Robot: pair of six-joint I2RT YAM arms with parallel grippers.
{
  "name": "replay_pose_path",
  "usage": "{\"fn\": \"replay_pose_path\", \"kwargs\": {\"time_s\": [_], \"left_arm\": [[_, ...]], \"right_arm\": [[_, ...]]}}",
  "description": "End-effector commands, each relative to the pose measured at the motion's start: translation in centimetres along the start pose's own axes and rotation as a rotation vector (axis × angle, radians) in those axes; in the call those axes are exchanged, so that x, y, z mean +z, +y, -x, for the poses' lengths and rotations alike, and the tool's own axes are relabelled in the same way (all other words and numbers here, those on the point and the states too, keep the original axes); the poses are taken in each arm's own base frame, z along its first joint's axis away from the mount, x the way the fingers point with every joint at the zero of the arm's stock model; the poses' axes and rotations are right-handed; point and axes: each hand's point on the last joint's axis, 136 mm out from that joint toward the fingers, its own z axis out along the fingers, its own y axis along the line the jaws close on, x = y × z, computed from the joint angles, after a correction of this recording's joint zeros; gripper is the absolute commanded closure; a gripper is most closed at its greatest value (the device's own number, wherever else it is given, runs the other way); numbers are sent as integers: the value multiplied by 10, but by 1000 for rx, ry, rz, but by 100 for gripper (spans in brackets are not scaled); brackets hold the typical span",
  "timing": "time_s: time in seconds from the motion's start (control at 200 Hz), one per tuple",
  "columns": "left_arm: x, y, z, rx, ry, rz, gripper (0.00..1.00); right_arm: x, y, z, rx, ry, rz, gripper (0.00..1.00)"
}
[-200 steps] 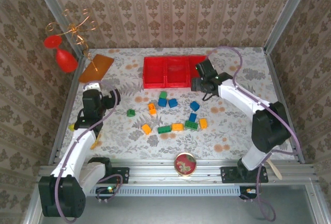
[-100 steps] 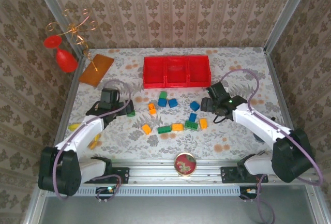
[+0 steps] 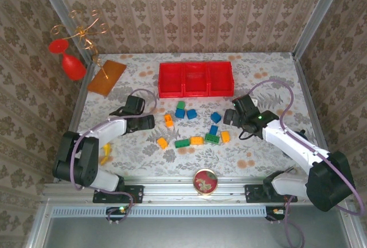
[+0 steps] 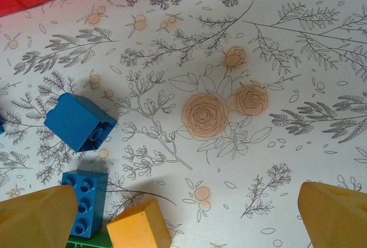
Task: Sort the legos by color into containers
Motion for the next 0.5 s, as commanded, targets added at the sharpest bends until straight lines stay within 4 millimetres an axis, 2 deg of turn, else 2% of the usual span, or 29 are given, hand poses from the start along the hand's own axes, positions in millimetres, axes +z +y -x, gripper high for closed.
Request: {"fn": "replay_pose_path", "kwargs": {"time_s": [0.0,0.205,0.495], "left_arm": [[1,-6,9,-3,-6,-9,18],[12,-5,3,5,40,15,21],[26,-13,-2,19,86,6,35]], "right_arm": [[-5,-4,5,19,-30,-25,0],[-7,-1,10,25,-40,-22,0],[-6,0,14,24,-43,-32,0]]}}
